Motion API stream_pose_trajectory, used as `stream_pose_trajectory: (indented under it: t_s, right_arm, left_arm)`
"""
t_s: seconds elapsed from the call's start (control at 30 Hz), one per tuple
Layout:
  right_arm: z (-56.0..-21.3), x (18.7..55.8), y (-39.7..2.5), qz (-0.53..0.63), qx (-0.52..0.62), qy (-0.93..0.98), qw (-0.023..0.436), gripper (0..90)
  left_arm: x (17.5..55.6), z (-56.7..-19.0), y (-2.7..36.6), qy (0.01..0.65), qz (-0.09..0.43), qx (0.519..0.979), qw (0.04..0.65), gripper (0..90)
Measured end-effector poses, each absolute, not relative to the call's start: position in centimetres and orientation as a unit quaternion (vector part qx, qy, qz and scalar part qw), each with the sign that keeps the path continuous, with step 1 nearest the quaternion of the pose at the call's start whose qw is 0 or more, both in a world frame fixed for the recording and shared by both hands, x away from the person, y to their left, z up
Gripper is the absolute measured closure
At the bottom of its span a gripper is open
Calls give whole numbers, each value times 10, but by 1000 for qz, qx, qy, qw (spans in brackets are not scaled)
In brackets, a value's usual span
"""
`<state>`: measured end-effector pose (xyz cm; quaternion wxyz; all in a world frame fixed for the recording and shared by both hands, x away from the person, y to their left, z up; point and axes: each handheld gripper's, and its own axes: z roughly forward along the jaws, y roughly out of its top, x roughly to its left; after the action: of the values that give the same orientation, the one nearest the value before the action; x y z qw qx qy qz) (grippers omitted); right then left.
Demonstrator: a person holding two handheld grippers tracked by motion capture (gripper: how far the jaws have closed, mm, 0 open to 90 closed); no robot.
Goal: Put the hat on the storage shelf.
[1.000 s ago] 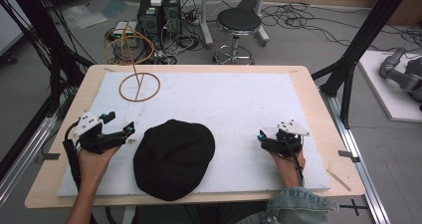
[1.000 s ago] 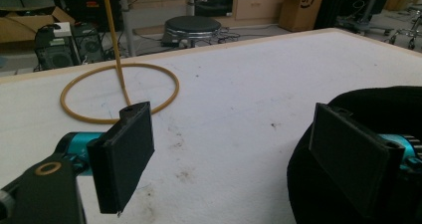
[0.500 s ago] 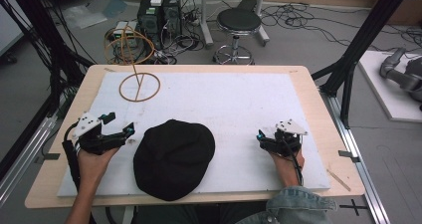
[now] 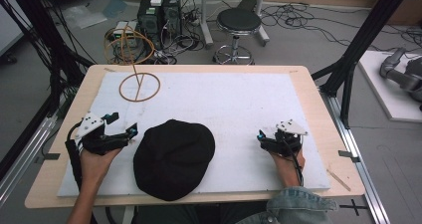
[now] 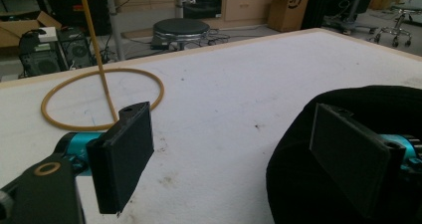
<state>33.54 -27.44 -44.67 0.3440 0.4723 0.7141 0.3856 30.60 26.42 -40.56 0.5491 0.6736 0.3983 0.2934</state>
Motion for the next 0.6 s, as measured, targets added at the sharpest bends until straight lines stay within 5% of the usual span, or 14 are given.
stream_pose_trajectory:
  t_s: [0.6]
  right_arm:
    - [-447, 335, -273, 384, 474, 714, 345, 142]
  left_arm:
    - [276, -388, 239, 347, 288, 695, 560, 175]
